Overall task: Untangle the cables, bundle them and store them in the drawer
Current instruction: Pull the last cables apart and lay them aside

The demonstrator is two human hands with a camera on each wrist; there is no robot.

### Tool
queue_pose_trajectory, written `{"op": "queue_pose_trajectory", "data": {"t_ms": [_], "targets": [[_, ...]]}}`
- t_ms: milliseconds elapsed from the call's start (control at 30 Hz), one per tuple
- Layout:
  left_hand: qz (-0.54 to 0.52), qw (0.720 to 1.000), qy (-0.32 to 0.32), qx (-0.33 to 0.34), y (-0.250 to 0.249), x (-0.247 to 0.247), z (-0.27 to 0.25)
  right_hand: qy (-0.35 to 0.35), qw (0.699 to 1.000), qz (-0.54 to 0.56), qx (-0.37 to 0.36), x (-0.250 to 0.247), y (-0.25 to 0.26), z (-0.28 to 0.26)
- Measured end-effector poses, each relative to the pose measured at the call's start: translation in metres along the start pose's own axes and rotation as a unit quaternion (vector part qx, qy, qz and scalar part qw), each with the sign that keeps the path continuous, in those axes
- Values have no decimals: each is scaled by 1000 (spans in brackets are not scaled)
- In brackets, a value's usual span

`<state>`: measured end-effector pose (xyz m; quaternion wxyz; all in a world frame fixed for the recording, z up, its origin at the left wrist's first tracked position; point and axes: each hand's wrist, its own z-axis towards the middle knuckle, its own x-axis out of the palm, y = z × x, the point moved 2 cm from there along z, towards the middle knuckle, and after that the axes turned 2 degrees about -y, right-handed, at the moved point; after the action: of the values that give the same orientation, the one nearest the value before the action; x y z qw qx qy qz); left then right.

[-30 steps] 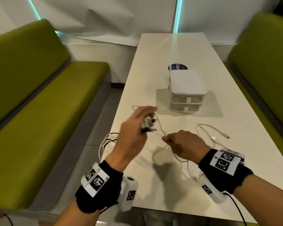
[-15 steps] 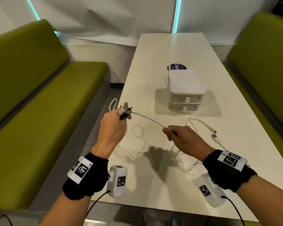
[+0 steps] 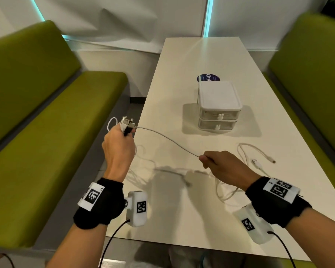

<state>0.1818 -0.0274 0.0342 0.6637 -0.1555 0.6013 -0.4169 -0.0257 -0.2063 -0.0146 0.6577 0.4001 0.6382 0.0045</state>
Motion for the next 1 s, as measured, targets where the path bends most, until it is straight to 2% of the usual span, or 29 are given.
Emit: {"op": "queue_pose_trajectory", "data": {"t_ms": [67, 133, 233, 300, 367, 500, 633, 700, 833, 1000], "targets": [[12, 998, 7, 55, -6, 3, -7, 4, 1000, -24, -3, 2, 5, 1], [-5, 988, 20, 151, -18, 9, -21, -3, 998, -56, -12, 3, 12, 2], [-9, 953, 128, 274, -35, 26, -46, -16, 996, -77, -35, 4, 26, 2], [19, 929, 190, 316, -40, 38, -61, -20, 993, -105, -51, 4, 33, 0], [58, 911, 218, 346, -42, 45, -72, -18, 992, -112, -54, 3, 37, -1], [82, 889, 267, 362, -35, 49, -77, 13, 996, -61, -60, 3, 40, -4], [22, 896, 321, 305, -26, 48, -69, 2, 995, -21, -102, 3, 36, -6], [19, 892, 336, 301, -23, 47, -64, -2, 993, -17, -113, 3, 34, -7], [39, 898, 295, 323, -27, 39, -56, -16, 995, -4, -95, 2, 33, -7], [-10, 945, 149, 292, -24, 22, -34, -32, 998, 7, -56, 3, 28, -2]]}}
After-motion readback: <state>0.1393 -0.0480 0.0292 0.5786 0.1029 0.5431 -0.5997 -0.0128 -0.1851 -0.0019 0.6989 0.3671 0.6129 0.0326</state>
